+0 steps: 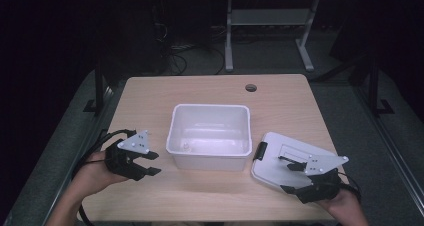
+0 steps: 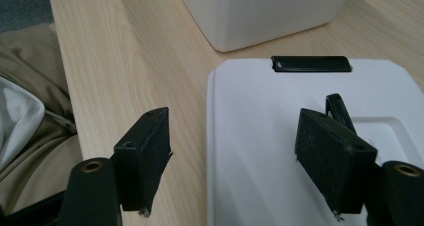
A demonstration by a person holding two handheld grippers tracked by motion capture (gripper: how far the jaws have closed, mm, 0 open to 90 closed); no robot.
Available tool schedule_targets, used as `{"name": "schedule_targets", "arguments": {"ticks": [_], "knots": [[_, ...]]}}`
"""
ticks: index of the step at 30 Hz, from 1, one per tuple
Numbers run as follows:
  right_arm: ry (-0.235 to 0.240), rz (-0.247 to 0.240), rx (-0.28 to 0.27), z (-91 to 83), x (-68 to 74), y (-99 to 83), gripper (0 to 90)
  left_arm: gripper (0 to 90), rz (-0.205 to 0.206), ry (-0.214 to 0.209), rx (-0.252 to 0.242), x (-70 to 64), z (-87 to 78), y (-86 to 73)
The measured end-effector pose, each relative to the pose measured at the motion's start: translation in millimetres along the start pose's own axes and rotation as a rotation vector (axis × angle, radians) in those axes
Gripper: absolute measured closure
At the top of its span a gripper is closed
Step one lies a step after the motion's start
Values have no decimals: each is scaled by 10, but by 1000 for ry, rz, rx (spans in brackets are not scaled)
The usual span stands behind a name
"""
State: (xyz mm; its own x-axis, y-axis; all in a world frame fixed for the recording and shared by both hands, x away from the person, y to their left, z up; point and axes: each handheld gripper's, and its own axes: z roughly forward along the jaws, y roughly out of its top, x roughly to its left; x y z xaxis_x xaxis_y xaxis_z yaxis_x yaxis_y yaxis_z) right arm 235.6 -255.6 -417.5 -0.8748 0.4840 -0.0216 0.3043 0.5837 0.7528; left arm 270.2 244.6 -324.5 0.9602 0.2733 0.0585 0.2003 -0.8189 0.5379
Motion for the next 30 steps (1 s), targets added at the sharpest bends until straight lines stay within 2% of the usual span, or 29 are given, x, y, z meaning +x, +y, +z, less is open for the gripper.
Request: {"name": "schedule_targets", "arguments": {"ticks": [6,16,24,30], "knots": [[3,-1,8,10,5,3,297,517,0,8,-1,-57,83,-87],[-2,-7,11,3,13,7,300,497,-26,2,-29,-123,218,-227],[0,-21,15,-7,15,24,303,490,-41,-5,-40,-169,394,-315],[6,-17,16,-20,7,32,304,488,-43,-17,-25,-165,504,-348]]}}
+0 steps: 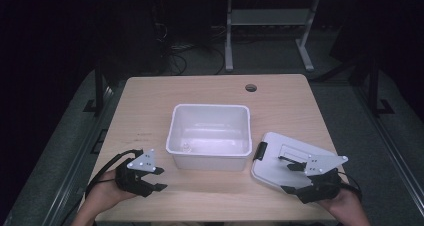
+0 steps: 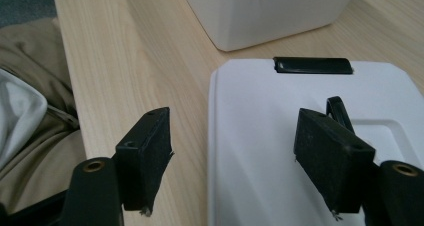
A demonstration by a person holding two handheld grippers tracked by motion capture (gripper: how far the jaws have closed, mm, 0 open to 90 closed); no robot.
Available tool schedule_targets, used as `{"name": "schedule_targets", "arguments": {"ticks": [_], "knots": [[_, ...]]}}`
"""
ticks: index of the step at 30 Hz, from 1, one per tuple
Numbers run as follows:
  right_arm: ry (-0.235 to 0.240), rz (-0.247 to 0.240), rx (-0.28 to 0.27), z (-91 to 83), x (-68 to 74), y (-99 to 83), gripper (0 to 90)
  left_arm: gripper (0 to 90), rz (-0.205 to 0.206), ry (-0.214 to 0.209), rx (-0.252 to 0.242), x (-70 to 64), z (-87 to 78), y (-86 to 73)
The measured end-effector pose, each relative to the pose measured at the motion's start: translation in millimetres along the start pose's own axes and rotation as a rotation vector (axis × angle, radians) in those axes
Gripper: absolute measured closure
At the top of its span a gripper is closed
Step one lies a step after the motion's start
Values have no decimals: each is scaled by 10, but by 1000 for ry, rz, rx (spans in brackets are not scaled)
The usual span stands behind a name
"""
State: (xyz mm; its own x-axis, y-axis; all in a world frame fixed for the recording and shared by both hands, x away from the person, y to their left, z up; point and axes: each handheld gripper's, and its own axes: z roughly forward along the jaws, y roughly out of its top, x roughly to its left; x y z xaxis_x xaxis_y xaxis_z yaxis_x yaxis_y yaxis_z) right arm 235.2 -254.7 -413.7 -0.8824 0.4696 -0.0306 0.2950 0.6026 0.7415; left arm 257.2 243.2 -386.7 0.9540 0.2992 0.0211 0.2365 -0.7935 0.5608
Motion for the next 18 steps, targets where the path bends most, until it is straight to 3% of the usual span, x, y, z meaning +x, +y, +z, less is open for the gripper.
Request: {"name": "schedule_targets", "arguments": {"ticks": [5,13,18], "knots": [[9,-9,-4,1,14,15,304,478,-12,-5,-32,-7,19,-35],[11,-12,2,17,29,35,304,460,-16,-3,-24,-48,100,-78],[8,-14,7,-6,24,56,304,456,-39,-10,-34,-38,177,-148]]}}
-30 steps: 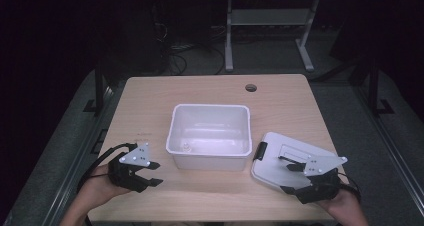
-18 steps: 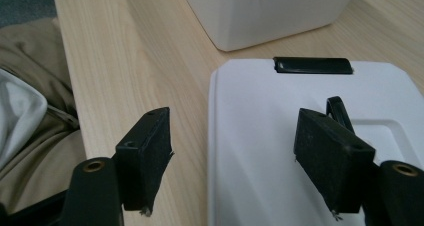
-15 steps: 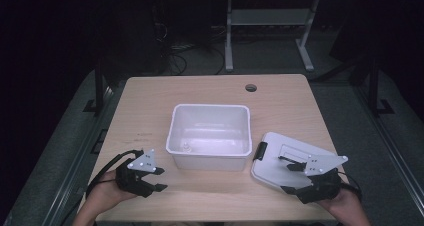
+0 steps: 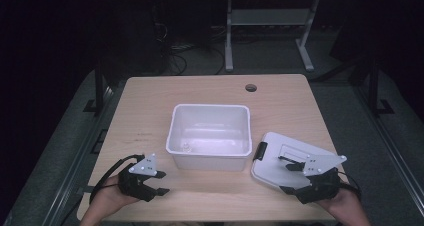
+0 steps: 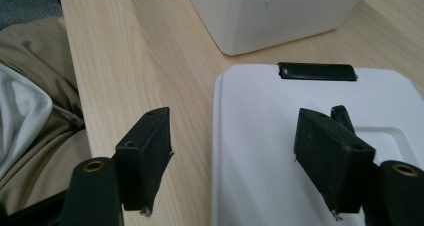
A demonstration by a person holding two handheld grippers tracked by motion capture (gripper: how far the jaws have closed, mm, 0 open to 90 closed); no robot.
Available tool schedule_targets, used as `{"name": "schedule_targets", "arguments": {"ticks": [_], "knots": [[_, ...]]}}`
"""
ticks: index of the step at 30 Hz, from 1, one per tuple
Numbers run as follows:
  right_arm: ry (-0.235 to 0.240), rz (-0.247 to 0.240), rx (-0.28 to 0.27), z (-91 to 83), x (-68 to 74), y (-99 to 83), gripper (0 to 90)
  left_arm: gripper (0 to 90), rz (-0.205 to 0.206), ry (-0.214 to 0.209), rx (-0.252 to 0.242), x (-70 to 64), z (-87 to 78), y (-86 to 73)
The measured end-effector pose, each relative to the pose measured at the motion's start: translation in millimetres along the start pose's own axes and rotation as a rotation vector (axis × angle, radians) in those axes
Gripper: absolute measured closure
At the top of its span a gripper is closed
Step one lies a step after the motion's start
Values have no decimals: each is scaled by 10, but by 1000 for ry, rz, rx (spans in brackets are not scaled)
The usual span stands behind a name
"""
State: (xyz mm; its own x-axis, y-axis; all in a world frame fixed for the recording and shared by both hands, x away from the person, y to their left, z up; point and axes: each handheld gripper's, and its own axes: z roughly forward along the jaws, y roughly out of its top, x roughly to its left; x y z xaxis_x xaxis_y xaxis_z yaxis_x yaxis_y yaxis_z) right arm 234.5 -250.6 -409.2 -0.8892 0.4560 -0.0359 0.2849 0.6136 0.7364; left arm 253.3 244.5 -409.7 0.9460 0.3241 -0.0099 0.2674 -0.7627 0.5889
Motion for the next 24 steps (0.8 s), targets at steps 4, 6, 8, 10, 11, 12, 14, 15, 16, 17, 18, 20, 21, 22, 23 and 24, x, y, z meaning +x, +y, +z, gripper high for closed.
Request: {"name": "schedule_targets", "arguments": {"ticks": [4,6,8,10,11,12,14,15,16,17,18,20,21,22,23,24], "knots": [[-6,0,-1,-24,-8,19,304,457,3,6,7,-9,46,-27],[-11,-4,5,-36,-21,29,304,457,6,12,12,-19,61,-32],[-19,-2,9,-60,-30,47,306,457,10,11,10,-36,83,-40],[-20,-3,8,-65,-37,52,306,454,11,15,10,-44,90,-42],[-22,-2,11,-74,-48,59,306,454,16,16,21,-49,94,-42],[-25,-3,14,-82,-58,64,306,453,18,12,22,-60,105,-43],[-31,0,19,-99,-79,77,308,454,28,10,29,-82,111,-39],[-42,-4,23,-119,-105,88,312,453,29,11,28,-87,107,-38],[-42,-4,23,-119,-105,88,312,453,30,11,26,-87,99,-38],[-51,-6,24,-136,-135,93,323,452,30,13,24,-90,94,-39],[-51,-6,24,-136,-135,93,323,452,32,14,23,-94,90,-40],[-58,-2,28,-145,-164,88,339,451,29,19,17,-100,84,-42],[-64,-2,32,-148,-177,83,356,450,31,22,16,-102,80,-43],[-71,-4,33,-148,-189,76,362,449,33,24,16,-105,76,-43],[-74,-2,38,-146,-200,69,370,449,40,27,18,-109,70,-43],[-75,1,45,-139,-219,60,383,449,38,29,14,-115,71,-44]]}}
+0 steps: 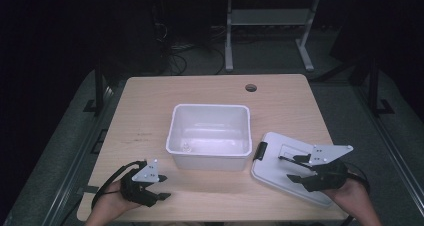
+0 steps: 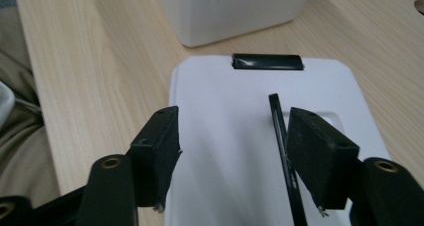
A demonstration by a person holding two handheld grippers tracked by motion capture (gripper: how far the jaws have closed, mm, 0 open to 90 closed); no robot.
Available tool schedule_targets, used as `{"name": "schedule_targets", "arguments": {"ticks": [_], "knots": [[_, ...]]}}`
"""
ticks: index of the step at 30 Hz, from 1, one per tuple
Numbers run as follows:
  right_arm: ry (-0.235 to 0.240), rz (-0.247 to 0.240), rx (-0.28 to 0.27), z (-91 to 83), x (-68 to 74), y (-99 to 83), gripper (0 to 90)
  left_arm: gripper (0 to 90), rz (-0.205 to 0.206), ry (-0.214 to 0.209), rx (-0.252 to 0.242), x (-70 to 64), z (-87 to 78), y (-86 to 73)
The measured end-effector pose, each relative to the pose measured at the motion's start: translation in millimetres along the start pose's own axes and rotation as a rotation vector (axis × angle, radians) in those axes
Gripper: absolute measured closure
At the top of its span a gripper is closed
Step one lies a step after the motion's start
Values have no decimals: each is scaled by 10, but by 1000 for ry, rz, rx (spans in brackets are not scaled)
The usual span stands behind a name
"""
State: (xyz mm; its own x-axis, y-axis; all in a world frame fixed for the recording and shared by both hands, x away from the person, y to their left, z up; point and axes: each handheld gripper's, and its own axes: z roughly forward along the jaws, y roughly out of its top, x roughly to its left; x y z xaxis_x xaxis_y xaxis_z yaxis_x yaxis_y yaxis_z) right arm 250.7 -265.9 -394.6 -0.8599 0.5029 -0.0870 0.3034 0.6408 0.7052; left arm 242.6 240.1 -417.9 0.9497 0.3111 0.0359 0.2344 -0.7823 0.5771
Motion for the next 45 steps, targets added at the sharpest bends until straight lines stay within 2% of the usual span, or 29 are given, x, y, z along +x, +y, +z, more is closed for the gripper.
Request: {"name": "schedule_targets", "arguments": {"ticks": [2,5,10,18,26,39,45], "knots": [[-14,2,19,27,-39,-20,424,449,-1,1,3,1,0,-2],[-37,5,40,52,-76,-37,438,448,-2,-1,5,-1,6,-14],[-48,13,49,74,-135,-52,490,442,-6,-9,6,5,22,-27],[-21,11,90,151,-265,-86,602,431,7,-13,8,1,21,-21],[-1,9,115,220,-360,-116,727,431,-3,-10,-10,14,9,-28],[26,11,136,277,-434,-121,790,429,1,-16,-14,28,13,-16],[24,-13,164,265,-467,-73,812,425,0,-18,-16,34,12,-13]]}}
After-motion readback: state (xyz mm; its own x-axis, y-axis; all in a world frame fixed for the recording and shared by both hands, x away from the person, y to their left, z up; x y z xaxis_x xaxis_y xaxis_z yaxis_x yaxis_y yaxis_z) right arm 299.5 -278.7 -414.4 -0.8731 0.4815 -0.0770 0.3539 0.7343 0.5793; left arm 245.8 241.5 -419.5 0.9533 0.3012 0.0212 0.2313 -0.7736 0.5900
